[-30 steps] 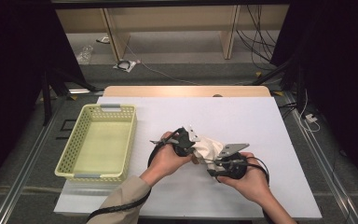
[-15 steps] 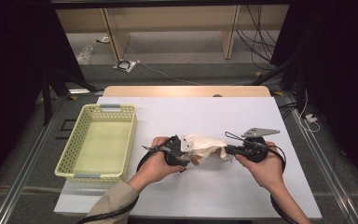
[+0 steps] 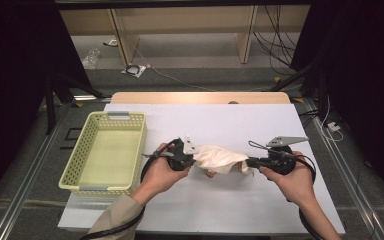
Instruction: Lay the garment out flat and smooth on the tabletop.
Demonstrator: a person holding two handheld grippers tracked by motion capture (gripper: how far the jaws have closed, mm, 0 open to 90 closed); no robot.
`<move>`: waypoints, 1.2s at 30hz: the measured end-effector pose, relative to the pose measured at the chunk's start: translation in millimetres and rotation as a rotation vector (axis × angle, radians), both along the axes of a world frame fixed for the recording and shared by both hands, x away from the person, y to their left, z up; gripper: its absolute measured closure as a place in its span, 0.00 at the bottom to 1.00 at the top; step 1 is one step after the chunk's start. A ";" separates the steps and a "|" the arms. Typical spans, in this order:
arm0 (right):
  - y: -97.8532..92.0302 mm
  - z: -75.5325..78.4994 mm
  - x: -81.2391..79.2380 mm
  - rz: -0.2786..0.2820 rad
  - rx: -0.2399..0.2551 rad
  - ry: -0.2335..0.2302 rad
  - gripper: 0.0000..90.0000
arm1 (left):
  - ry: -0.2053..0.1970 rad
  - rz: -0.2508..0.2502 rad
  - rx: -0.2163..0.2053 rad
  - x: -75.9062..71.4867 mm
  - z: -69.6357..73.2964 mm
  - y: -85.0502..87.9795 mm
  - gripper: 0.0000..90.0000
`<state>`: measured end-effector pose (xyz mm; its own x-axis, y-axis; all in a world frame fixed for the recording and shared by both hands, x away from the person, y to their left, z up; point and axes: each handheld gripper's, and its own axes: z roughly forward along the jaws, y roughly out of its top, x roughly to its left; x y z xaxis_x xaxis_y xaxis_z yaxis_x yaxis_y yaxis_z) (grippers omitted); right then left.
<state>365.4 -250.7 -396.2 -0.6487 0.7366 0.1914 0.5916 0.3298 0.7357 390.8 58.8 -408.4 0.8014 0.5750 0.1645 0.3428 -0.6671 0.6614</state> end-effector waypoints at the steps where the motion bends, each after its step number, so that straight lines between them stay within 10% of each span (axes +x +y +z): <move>1: -1.0 2.9 -1.3 0.001 -0.001 0.002 0.99 | -0.020 0.003 -0.008 -3.0 11.0 5.0 0.96; 8: -11.2 24.3 -4.3 -0.008 0.013 0.000 0.99 | -0.048 0.068 -0.049 3.9 37.5 24.7 0.95; 19: -18.8 5.8 22.5 -0.088 0.019 0.032 0.99 | 0.000 0.132 0.025 38.7 -9.1 12.1 0.90; 27: -27.0 -41.4 36.8 -0.142 -0.213 0.076 0.84 | -0.056 0.063 0.102 27.0 -27.0 5.8 0.54; 32: -22.7 -26.5 21.0 -0.092 -0.329 -0.077 0.75 | -0.027 -0.063 0.080 3.7 -27.4 2.9 0.53; 36: 2.6 -17.5 5.3 0.055 -0.271 -0.118 0.74 | -0.004 -0.122 0.080 -5.4 -35.2 -11.2 0.52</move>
<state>370.7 -248.2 -413.7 -0.6953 0.7135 -0.0860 0.4832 0.5528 0.6789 385.4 47.6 -443.6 0.8639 0.4583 0.2090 0.2536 -0.7543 0.6056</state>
